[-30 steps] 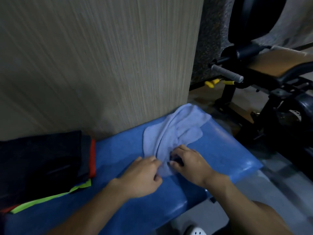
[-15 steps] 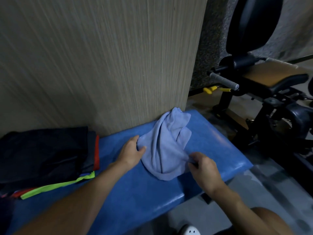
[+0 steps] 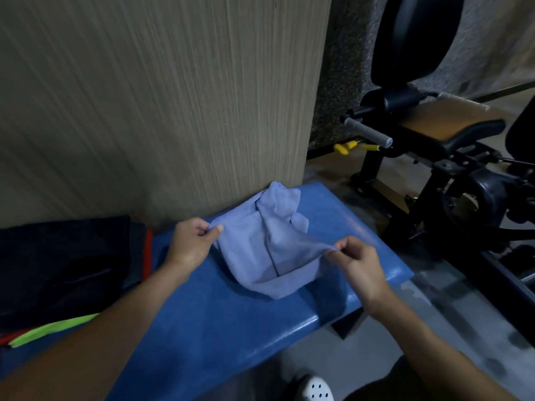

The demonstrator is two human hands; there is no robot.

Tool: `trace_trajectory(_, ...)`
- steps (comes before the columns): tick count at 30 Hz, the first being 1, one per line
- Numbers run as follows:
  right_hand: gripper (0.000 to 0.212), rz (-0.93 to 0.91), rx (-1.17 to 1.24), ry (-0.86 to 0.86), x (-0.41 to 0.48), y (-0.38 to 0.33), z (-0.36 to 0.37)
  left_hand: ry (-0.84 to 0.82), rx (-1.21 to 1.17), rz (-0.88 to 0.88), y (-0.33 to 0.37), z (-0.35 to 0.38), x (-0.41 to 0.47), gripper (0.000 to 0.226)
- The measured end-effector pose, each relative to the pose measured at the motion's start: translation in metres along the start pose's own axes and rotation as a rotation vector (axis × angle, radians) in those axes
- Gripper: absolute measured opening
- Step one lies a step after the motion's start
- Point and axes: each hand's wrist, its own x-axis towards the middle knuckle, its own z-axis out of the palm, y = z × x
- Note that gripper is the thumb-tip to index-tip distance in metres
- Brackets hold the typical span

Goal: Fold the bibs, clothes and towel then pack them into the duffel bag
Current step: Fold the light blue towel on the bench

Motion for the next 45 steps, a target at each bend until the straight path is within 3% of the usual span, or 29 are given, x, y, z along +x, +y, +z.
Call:
trace_trajectory(8, 0.026, -0.159, 0.170, 0.045, -0.013, -0.096, -0.028, 0.205, -0.163, 0.153, 0.080, -0.079, -0.036, 0.027)
trace_trajectory(14, 0.018, -0.172, 0.137, 0.078, -0.046, -0.141, -0.040, 0.173, -0.305, 0.161, 0.111, -0.130, -0.071, 0.026)
trace_trajectory(18, 0.037, -0.205, 0.050, 0.045, -0.078, -0.159, -0.046, 0.183, -0.343, 0.187, 0.124, -0.161, -0.101, 0.018)
trace_trajectory(21, 0.029, -0.184, 0.047, 0.059, -0.096, -0.171, -0.050, 0.205, -0.373, 0.214, 0.130, -0.181, -0.118, 0.019)
trace_trajectory(24, 0.013, -0.165, 0.122, 0.049, -0.105, -0.177, -0.051, 0.196, -0.387, 0.222, 0.136, -0.191, -0.127, 0.021)
trace_trajectory(28, 0.013, -0.237, 0.091, 0.076, -0.106, -0.174, -0.053, 0.149, -0.436, 0.187, 0.144, -0.198, -0.131, 0.017)
trace_trajectory(32, 0.033, -0.227, 0.043, 0.026, -0.102, -0.171, -0.056, 0.131, -0.414, 0.193, 0.152, -0.198, -0.131, 0.015)
trace_trajectory(34, 0.034, -0.220, 0.059, 0.018, -0.102, -0.170, -0.058, 0.134, -0.386, 0.209, 0.153, -0.195, -0.131, 0.015)
trace_trajectory(37, 0.019, -0.169, 0.136, 0.006, -0.104, -0.171, -0.058, 0.128, -0.365, 0.215, 0.154, -0.192, -0.128, 0.014)
trace_trajectory(41, 0.010, -0.234, 0.068, 0.063, -0.106, -0.175, -0.062, 0.110, -0.360, 0.233, 0.155, -0.190, -0.119, 0.007)
trace_trajectory(45, 0.025, -0.275, -0.064, 0.053, -0.103, -0.175, -0.068, 0.101, -0.325, 0.286, 0.152, -0.193, -0.112, 0.026)
